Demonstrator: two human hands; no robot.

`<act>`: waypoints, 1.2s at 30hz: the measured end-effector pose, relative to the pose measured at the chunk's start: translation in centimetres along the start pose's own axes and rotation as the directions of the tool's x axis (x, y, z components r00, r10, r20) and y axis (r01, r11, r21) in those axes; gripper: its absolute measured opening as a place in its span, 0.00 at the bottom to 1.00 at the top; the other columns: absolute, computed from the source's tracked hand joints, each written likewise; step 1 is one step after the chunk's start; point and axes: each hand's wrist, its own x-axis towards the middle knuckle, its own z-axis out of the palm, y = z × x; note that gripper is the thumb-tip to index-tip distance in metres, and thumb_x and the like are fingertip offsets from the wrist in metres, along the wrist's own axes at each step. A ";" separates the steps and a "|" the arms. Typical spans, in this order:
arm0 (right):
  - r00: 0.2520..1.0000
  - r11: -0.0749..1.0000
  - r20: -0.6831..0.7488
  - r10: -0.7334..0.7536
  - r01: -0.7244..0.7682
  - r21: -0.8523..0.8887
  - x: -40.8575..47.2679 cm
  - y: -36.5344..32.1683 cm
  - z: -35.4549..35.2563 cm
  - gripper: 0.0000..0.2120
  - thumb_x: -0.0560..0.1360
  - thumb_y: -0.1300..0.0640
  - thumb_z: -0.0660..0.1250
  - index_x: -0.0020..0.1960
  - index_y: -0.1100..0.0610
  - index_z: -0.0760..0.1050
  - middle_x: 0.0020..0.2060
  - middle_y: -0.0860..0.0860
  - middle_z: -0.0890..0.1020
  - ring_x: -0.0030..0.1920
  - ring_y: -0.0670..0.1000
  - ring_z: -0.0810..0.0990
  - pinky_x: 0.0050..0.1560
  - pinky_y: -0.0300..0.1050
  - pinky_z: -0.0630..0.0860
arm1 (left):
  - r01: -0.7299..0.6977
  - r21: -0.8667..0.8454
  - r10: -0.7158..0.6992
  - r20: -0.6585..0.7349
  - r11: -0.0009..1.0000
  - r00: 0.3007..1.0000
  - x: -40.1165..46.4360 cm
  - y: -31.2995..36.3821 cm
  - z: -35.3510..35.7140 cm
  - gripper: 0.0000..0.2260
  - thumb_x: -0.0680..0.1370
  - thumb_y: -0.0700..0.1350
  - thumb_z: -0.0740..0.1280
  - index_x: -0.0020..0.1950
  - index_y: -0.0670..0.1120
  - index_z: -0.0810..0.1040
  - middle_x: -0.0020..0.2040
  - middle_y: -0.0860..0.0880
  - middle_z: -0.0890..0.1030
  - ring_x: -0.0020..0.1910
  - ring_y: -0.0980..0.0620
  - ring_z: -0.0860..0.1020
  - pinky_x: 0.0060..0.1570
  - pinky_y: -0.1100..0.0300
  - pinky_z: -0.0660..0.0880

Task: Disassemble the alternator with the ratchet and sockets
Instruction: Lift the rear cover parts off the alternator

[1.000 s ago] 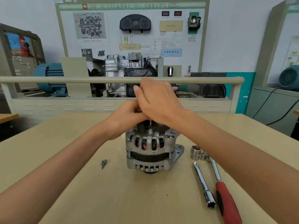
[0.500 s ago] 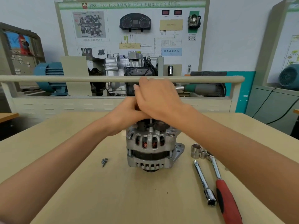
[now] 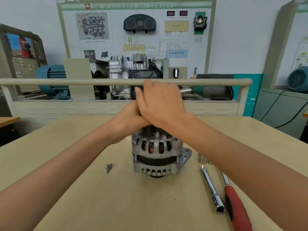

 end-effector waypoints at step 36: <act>0.970 0.931 0.126 -0.209 0.158 0.329 0.0 1.4 -0.8 0.10 0.77 0.62 0.55 0.54 0.61 0.71 0.43 0.55 0.79 0.45 0.55 0.73 0.45 0.49 0.65 | 0.056 0.009 -0.056 0.105 0.998 0.993 0.2 -0.4 -0.7 0.05 0.73 0.33 0.68 0.44 0.40 0.82 0.43 0.43 0.85 0.46 0.50 0.83 0.50 0.62 0.79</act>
